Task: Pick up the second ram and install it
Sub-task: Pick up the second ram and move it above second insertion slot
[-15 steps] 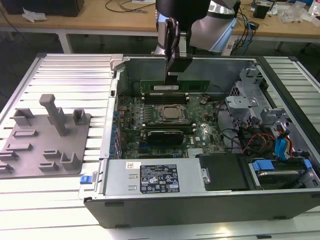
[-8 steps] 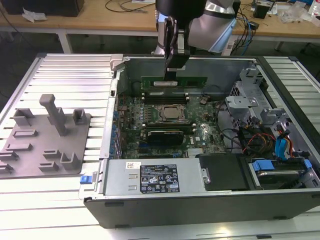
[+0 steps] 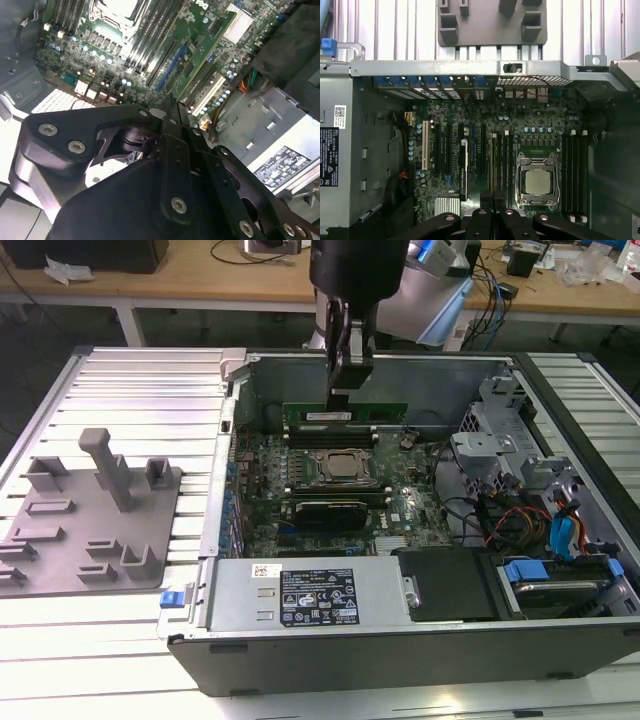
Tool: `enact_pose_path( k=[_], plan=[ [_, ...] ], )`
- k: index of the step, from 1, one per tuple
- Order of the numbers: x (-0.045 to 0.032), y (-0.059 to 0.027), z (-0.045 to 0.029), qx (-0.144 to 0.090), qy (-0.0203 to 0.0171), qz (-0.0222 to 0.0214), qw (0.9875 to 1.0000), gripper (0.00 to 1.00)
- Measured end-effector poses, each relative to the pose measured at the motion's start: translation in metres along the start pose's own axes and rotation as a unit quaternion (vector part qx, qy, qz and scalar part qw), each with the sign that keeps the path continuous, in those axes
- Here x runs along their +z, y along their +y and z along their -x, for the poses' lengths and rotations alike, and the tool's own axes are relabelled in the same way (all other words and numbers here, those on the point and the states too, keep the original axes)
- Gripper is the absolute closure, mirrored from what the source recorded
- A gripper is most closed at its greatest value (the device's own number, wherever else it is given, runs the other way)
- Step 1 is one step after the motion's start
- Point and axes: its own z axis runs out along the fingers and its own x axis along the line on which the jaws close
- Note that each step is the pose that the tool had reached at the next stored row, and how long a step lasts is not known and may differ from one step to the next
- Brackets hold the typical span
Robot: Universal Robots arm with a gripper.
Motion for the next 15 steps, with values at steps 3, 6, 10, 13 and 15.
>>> enact_pose_path(
  k=[3, 6, 10, 13, 15],
  plan=[
    [0.0059, -0.0003, 0.0036, 0.0, 0.0, 0.0, 1.0, 0.91],
    [0.0119, -0.0005, 0.0092, 0.0, 0.0, 0.0, 1.0, 0.91],
    [0.013, -0.0006, 0.0107, 0.0, 0.0, 0.0, 1.0, 0.91],
    [0.0185, -0.0008, 0.0113, 0.0, 0.0012, 0.0, 1.0, 0.91],
    [0.0222, -0.0009, 0.0125, 0.0, 0.0032, 0.0, 1.0, 0.91]
  ],
)
